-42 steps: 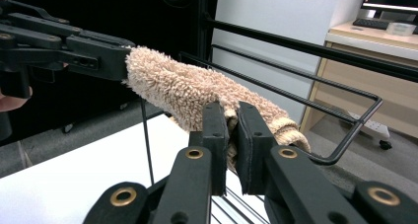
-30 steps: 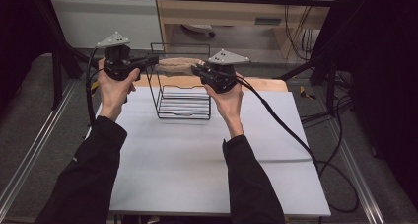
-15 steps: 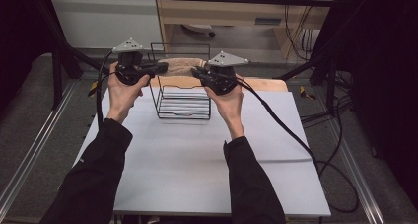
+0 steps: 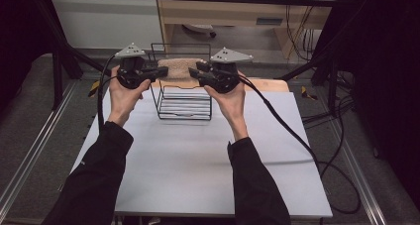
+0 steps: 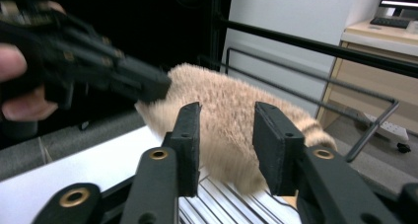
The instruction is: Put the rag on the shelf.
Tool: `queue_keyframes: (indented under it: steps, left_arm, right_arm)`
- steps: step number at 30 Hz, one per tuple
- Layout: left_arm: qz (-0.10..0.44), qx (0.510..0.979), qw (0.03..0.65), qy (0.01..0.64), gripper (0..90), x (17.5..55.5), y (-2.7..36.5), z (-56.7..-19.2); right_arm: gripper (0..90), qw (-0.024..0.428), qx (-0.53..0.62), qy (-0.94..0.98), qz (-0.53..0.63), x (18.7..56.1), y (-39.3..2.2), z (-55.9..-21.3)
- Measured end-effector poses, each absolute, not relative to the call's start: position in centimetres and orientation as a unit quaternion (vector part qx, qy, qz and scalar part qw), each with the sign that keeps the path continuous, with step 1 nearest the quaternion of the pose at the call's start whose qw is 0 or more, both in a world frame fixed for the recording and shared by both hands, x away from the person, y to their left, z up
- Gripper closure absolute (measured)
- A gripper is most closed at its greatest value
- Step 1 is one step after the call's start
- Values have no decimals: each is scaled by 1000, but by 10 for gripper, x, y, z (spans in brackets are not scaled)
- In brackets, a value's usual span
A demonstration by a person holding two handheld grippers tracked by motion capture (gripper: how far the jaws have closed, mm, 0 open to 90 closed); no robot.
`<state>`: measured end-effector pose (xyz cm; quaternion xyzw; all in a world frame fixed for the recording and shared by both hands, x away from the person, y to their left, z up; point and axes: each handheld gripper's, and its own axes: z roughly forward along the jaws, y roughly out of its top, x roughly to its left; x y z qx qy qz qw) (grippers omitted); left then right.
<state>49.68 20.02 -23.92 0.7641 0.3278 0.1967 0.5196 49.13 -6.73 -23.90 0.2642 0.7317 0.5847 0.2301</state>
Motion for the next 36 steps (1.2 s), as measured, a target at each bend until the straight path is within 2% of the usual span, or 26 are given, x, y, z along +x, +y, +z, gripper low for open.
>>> queue_keyframes:
  steps: [3,7,9,17,23,26,31,36]
  left_arm:
    - [201,769,513,324,897,496,201,-242]
    - [202,770,513,322,897,495,203,-247]
    - [201,772,510,322,897,495,203,-250]
    - [199,776,498,332,897,501,202,-260]
    - [197,777,495,334,895,503,201,-262]
    - [198,776,498,333,871,498,204,-261]
    - [197,776,496,335,769,488,212,-261]
    - [197,782,485,338,629,476,220,-268]
  right_arm:
    - [690,224,270,735,580,493,-66,-238]
    - [832,213,282,755,552,495,-61,-247]
    - [871,209,293,761,539,497,-61,-254]
    - [894,209,321,762,522,506,-64,-273]
    - [854,210,317,759,529,504,-66,-273]
    - [804,209,313,756,536,499,-69,-268]
    - [671,201,312,751,545,488,-80,-263]
    - [558,192,319,752,544,477,-94,-265]
